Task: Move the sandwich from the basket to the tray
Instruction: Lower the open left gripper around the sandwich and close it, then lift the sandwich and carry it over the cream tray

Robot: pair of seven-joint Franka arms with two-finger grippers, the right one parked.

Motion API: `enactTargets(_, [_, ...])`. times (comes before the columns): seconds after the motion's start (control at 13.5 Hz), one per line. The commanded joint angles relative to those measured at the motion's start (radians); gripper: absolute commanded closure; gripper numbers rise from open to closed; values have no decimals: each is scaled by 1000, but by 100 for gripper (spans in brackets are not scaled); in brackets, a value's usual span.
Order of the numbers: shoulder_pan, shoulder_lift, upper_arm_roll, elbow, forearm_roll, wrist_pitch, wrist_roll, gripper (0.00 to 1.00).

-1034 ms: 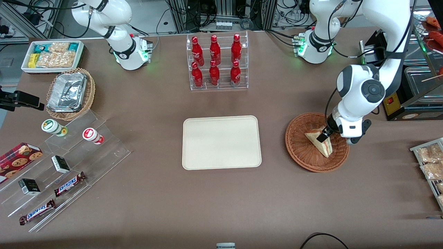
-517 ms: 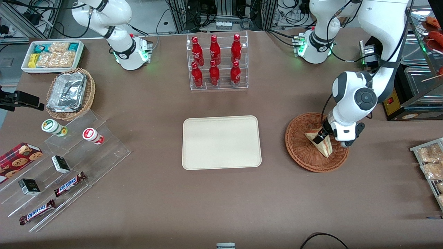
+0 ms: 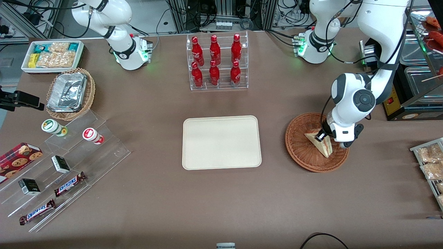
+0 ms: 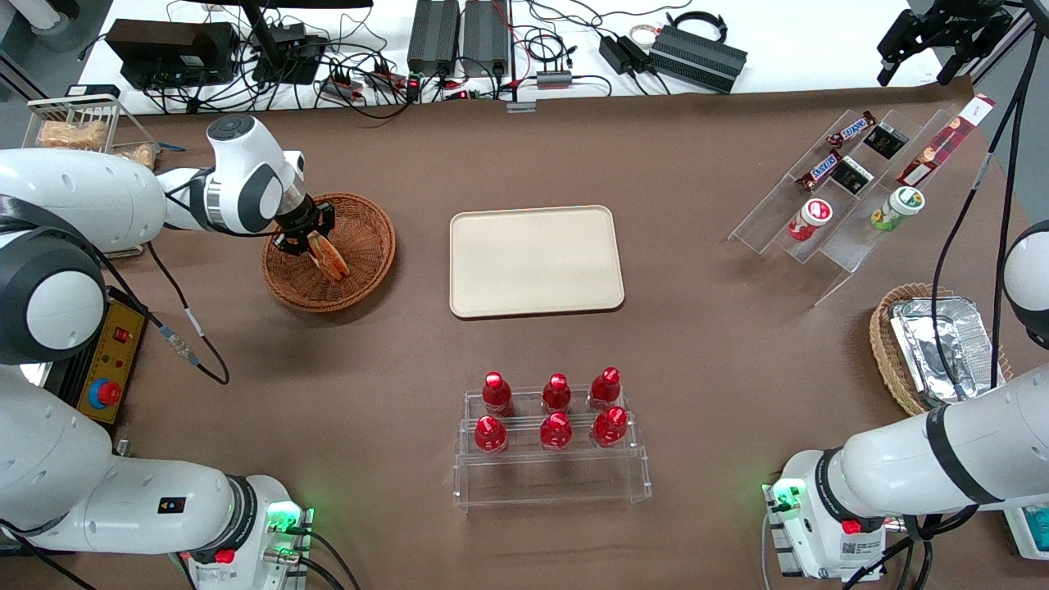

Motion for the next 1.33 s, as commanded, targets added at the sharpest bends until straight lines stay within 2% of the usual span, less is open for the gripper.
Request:
enactTargets(0.0, [-11, -35, -4, 72, 8, -127, 32, 100])
enactTargets(0.3, [-34, 9, -45, 305, 6, -391, 41, 100])
enactTargets(0.66, [-181, 146, -45, 567, 3, -569, 36, 100])
enactTargets(1.03, [-351, 276, -44, 715, 3, -574, 24, 100])
enactTargets(1.26, [-443, 394, -42, 859, 4, -573, -32, 100])
